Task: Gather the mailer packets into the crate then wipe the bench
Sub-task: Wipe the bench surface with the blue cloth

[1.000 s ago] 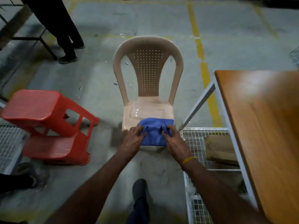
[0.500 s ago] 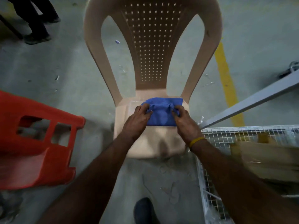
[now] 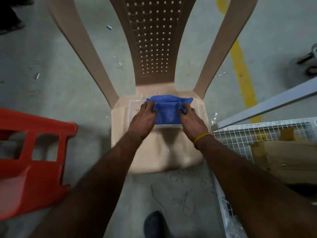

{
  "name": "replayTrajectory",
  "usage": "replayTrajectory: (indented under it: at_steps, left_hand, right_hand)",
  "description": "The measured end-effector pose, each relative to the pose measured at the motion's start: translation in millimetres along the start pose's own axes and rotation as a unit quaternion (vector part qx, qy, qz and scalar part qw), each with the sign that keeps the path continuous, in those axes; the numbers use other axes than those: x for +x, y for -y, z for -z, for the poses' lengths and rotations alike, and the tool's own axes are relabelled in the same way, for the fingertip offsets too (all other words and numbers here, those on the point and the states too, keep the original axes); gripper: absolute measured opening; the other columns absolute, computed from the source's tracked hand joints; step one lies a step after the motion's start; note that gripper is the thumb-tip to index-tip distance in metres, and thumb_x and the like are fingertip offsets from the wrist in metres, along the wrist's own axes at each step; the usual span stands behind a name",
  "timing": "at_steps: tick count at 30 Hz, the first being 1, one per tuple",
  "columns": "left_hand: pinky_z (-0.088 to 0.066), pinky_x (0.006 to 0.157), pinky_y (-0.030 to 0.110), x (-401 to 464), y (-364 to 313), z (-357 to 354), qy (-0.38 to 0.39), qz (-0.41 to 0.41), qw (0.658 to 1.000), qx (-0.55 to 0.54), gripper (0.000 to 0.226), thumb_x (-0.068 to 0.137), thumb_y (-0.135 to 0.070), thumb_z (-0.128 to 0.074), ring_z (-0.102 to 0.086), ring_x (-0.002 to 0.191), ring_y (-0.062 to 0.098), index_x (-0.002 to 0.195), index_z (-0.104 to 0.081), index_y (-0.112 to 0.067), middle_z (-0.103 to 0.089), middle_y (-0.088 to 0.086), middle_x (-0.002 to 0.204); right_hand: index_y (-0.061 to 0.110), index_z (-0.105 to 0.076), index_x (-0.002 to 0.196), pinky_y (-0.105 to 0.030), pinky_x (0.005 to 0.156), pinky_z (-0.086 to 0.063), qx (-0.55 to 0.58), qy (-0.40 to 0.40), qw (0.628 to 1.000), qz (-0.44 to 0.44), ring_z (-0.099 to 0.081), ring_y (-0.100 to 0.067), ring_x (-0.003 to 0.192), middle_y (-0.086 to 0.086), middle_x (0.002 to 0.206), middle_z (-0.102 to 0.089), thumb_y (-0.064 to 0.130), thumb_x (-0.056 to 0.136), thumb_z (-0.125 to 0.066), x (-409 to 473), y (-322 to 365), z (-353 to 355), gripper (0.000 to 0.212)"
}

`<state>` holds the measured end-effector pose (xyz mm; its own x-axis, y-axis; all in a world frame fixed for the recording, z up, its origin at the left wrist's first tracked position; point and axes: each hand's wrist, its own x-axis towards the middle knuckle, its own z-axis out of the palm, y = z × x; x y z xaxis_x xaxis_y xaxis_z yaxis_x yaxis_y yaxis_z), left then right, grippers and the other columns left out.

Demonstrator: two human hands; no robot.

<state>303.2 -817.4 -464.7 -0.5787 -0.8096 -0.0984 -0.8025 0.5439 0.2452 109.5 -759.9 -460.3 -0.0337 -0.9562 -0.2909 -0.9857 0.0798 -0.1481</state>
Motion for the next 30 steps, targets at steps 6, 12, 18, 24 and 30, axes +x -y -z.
replayTrajectory:
  at_steps: [6,12,18,24,30]
  left_hand:
    - [-0.016,0.117,0.052,-1,3,-9,0.050,0.017,0.995,0.090,0.032,0.092,-0.012,-0.047,-0.032,0.139,0.036,0.113,-0.070,-0.016,-0.049,0.011,0.141]
    - [-0.047,0.083,0.043,-29,-31,33,-0.063,0.064,0.995,-0.037,0.032,0.081,-0.002,-0.054,-0.056,0.101,0.036,0.105,-0.072,-0.013,-0.060,0.012,0.117]
    - [-0.053,0.070,0.040,-103,-107,106,-0.092,0.066,0.985,-0.127,0.032,0.081,0.002,-0.056,-0.058,0.099,0.034,0.105,-0.072,-0.013,-0.059,0.012,0.116]
    - [-0.052,0.071,0.036,-212,-204,188,-0.115,-0.005,0.965,-0.237,0.028,0.086,-0.009,-0.053,-0.058,0.105,0.028,0.106,-0.070,-0.018,-0.055,0.005,0.114]
    - [-0.055,0.080,0.043,-337,-319,250,-0.093,-0.150,0.928,-0.327,0.027,0.088,-0.013,-0.050,-0.059,0.105,0.025,0.108,-0.068,-0.013,-0.051,0.004,0.116]
  right_hand:
    - [0.007,-0.058,0.125,-0.043,0.095,-0.041,-0.055,0.023,0.998,-0.022,-0.042,-0.036,0.124,-0.017,0.135,-0.043,0.009,0.095,-0.041,4,2,2,0.035]
    - [0.014,-0.047,0.137,-0.046,0.088,-0.044,0.005,-0.023,0.998,-0.064,-0.049,-0.037,0.114,-0.016,0.141,-0.037,0.013,0.091,-0.048,-36,21,42,0.046]
    - [0.018,-0.061,0.126,-0.044,0.083,-0.050,0.136,-0.105,0.977,-0.128,-0.058,-0.035,0.105,-0.010,0.135,-0.047,0.013,0.088,-0.055,-155,47,98,0.039]
    - [0.018,-0.062,0.116,-0.040,0.087,-0.052,0.233,-0.238,0.922,-0.198,-0.058,-0.027,0.106,-0.008,0.122,-0.051,0.010,0.083,-0.060,-341,70,162,0.034]
    - [0.019,-0.060,0.118,-0.041,0.073,-0.055,0.249,-0.340,0.864,-0.275,-0.059,-0.022,0.097,-0.005,0.122,-0.047,0.024,0.092,-0.048,-556,92,206,0.030]
